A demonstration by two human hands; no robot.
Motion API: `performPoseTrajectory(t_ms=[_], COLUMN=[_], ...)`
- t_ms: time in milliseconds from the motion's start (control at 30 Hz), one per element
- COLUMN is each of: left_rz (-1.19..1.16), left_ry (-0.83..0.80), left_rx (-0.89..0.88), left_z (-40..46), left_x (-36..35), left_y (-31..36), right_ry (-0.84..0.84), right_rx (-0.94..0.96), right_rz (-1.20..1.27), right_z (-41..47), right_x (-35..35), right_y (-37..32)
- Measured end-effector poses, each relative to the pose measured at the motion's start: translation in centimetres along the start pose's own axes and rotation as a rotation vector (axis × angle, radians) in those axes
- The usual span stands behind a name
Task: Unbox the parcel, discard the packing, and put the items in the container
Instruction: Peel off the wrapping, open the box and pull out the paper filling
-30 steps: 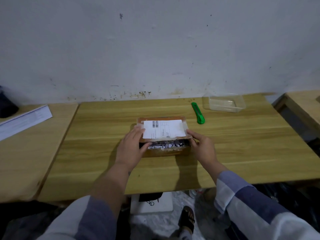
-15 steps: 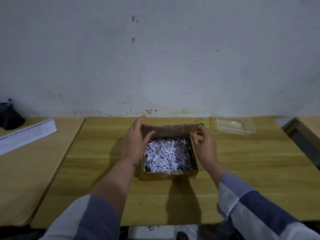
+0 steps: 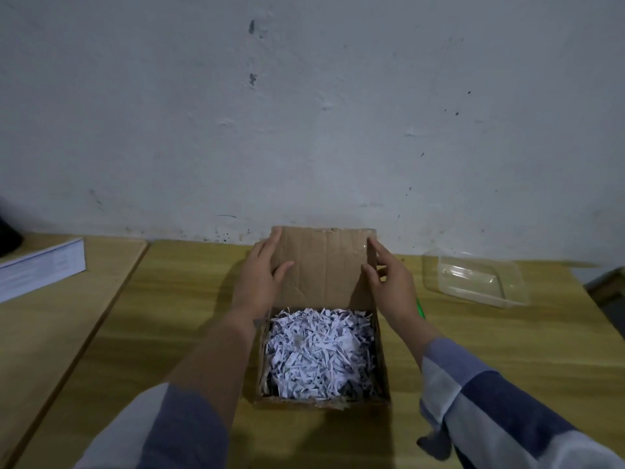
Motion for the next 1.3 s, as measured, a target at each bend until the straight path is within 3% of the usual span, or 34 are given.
performPoseTrajectory(t_ms=[167,367,467,567,667,767,900,1300], left_rz=[0.064,0.272,0.359,0.316,0.338,0.564,0.795,0.871], left_ry=[-0.018,-0.037,-0.047,-0.2,-0.466,-0.66,-0.664,-0.726], left_rx=[-0.02,-0.074,-0.181,-0.242,-0.194,-0.197,-0.27,-0.305], left_z=[-1.4,-4.6,-6.6,-8.4,-9.6,-10.3,-10.2,-9.8], left_x=[-0.6,0.1,0.4,-0.5,-2.7,-4.6,-5.5,-7.4], left_y=[-0.6,-0.2,0.9,1.5,0.5,-0.9,-1.0,-1.2], right_ry=[-0.049,-0.163,-0.132,-0.218,-0.495,-0.681,-0.741,-0.763], right_rx=[-0.031,-0.041,0.09,0.231,0.187,0.122,0.102,0.023], right_rz=[-0.008,-0.362,-0.504,-0.516,-0.509,-0.659,-0.732,-0.64], right_z=[0.0,-3.1,-5.8,-8.2,-10.2,-11.5,-11.2,-9.6], right_x=[-0.6,-1.2,-0.8,-1.6,-4.0,-5.6,-6.7,-7.9], right_y=[0.9,0.7,-1.3,-3.0,-2.4,-0.9,0.1,0.3])
Point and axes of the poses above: each hand's wrist, its own z-axis towards the middle knuckle, its own x-axis out of the back of the hand, y = z × x, the point moved 8 cm from there along z, towards the middle knuckle
